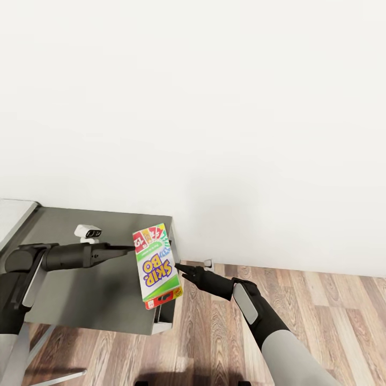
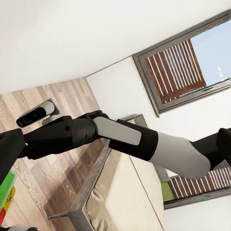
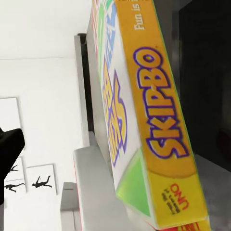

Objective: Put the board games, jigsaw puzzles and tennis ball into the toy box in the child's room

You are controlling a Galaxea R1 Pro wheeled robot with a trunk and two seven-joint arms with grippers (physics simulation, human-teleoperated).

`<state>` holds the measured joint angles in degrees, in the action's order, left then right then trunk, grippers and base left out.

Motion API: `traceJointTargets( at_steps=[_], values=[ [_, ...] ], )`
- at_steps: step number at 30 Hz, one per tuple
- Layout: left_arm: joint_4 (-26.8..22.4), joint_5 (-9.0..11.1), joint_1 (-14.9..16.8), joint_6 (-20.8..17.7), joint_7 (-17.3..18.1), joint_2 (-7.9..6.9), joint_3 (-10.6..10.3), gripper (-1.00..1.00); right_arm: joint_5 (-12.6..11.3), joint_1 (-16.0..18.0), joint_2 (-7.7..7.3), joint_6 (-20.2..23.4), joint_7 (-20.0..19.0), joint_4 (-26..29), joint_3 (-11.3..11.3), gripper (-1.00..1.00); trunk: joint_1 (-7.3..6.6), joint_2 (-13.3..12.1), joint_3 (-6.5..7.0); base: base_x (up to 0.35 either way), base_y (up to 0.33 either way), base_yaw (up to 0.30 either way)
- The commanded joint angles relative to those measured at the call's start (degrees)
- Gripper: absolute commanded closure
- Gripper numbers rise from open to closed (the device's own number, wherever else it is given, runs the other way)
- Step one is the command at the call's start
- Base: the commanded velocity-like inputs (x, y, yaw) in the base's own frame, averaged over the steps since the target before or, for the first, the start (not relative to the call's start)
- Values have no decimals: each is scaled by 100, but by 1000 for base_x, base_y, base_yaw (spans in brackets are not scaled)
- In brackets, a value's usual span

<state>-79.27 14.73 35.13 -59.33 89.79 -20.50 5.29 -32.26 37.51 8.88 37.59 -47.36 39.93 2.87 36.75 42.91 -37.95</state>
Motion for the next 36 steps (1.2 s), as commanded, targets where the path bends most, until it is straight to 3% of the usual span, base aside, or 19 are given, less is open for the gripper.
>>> traceJointTargets(
  at_steps=[1, 22, 36],
  values=[
    [-1, 1, 2, -61, 21, -3, -2, -100, -35, 2, 0, 38, 7, 0, 3, -100, 23, 46, -23, 0, 0, 0],
    [-1, -10, -6, -58, 21, -6, -2, -100, -35, 2, 0, 38, 7, 2, 3, -100, 485, 888, -400, 0, 0, 0],
    [-1, -29, -8, -59, 21, 2, -2, -100, -35, 2, 0, 38, 19, -2, 3, -100, 485, 888, -400, 0, 14, 0]
  ],
)
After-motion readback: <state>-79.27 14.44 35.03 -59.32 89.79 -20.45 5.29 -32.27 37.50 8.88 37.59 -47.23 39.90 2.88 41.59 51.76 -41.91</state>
